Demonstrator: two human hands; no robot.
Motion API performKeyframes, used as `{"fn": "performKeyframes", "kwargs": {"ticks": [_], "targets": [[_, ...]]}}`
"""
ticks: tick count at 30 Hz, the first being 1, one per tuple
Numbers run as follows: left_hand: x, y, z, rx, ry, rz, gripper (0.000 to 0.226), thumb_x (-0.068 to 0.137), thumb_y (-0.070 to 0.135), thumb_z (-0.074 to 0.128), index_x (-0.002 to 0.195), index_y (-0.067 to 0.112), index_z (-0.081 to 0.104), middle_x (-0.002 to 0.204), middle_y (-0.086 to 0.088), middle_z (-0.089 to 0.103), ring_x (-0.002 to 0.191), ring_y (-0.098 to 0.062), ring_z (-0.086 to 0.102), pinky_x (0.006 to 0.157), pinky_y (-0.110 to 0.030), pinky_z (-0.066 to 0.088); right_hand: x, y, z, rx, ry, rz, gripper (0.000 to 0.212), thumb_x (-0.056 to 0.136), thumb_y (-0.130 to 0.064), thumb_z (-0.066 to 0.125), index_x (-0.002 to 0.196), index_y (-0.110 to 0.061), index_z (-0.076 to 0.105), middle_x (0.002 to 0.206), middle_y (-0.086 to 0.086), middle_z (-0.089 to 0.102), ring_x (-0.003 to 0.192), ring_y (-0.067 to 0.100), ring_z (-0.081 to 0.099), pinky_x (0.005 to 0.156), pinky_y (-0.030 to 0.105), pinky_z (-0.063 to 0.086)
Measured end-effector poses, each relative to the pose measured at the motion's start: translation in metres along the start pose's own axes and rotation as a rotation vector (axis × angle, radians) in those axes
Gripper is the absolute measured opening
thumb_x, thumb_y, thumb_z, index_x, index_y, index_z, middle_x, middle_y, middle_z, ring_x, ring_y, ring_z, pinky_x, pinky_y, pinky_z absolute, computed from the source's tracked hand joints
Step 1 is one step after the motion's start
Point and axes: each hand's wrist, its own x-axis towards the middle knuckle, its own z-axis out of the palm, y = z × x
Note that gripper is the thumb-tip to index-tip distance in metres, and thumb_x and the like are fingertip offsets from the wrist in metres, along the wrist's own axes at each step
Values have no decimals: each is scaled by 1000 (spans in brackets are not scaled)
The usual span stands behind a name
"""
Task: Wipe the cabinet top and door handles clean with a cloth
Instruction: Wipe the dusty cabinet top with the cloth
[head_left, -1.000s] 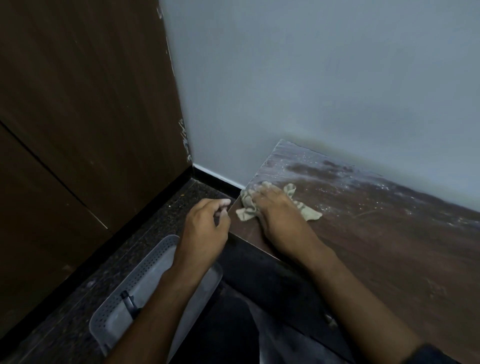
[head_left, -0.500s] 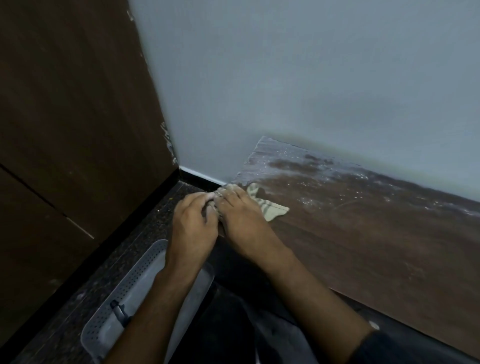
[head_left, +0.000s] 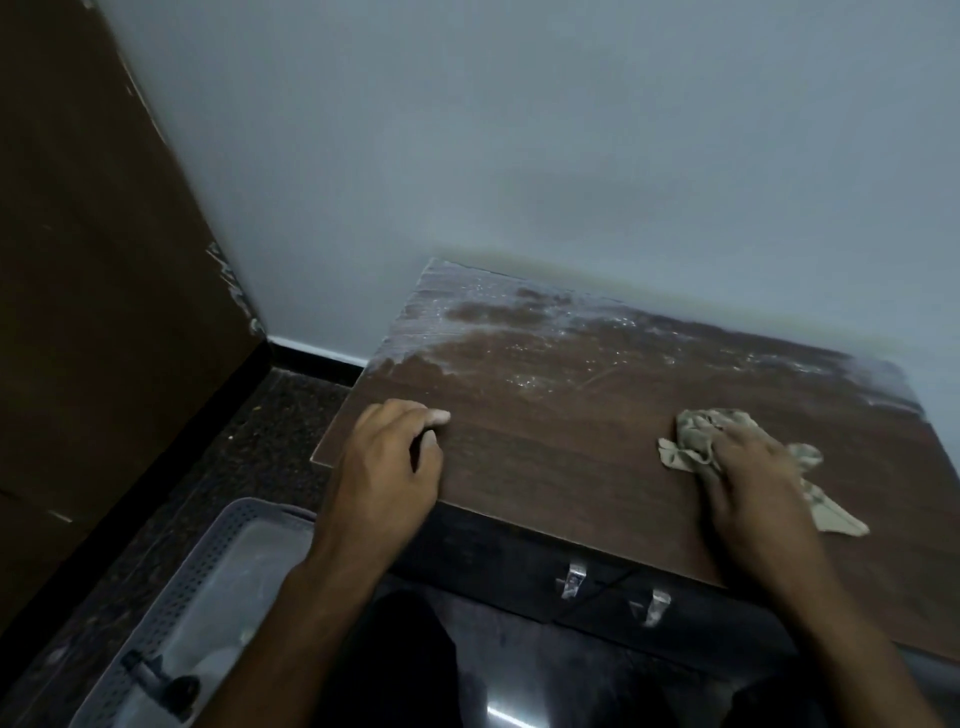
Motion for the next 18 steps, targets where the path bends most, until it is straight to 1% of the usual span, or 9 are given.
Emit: {"fn": "performKeyframes", "kwargs": {"ticks": [2,3,5,7,8,10,14,16,18], "targets": [[-2,3,0,0,-1,4,24,90,6,61,108,16,72,108,6,66,106,-11,55,94,-16,35,1,-22,12,-26,12,18,42,99,-22,43,134,-10,62,142,16,56,135,39,41,114,50,31],[-3,6,1,-8,-3,10,24,90,7,61,109,15,72,108,6,66,106,-11,55,94,-15,35,1,-42,21,-5,-1,-36,37,99,-16,49,134,-12,61,144,15,54,137,38,40,114,49,31],[-2,10,3,-27,-1,9,26,91,8,60,113,16,71,111,6,65,109,-11,54,94,-14,35,-3,-90,39,52,-2,-189,39,94,-7,58,132,-15,62,144,11,54,140,34,39,116,47,33],[1,12,5,-38,30,4,28,91,8,57,116,14,69,115,2,64,111,-15,56,97,-22,41,-12,-138,59,95,1,-363,38,92,-14,47,126,-14,64,140,10,56,139,34,42,114,48,39],[2,12,5,-37,44,16,29,91,9,54,116,12,69,116,-1,65,110,-20,59,99,-27,42,-17,-158,65,111,-33,-423,41,93,-18,42,127,-14,64,142,10,55,141,34,39,114,48,38],[3,15,8,-19,57,65,34,86,12,46,110,8,70,111,-7,68,105,-26,61,100,-29,40,-23,-173,69,164,-81,-478,42,95,-20,46,135,-14,59,148,9,50,145,33,33,118,48,33],[2,33,20,-17,-23,109,27,87,7,55,109,11,71,107,-4,67,102,-19,56,94,-14,32,-13,-111,47,135,-43,-478,40,97,-15,56,137,-17,59,148,5,51,145,26,35,123,39,26],[1,49,32,-32,-97,159,26,88,1,61,109,12,71,108,0,65,104,-15,55,93,-6,29,-5,-51,20,78,-35,-320,39,95,-8,58,133,-18,63,144,6,54,141,25,40,123,34,24],[-1,65,46,-65,-157,221,28,88,1,62,111,14,70,110,3,64,105,-6,49,95,2,24,-5,21,-11,19,2,-100,37,96,-8,53,131,-16,65,141,9,57,135,29,46,119,36,29]]}}
